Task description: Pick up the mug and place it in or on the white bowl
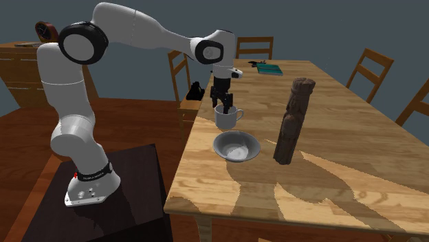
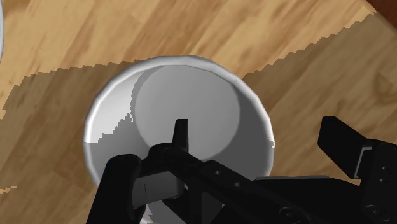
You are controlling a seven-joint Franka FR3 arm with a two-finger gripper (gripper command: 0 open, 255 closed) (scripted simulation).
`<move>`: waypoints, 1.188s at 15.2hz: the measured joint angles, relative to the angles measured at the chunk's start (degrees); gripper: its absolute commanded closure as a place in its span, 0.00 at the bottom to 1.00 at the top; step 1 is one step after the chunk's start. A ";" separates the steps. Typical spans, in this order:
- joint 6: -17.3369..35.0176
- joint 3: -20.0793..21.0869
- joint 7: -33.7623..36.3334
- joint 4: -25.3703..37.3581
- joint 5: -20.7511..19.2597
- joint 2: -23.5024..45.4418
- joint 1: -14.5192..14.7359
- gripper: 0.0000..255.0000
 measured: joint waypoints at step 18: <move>-5.14 0.03 -0.32 4.43 0.08 -0.74 0.05 1.00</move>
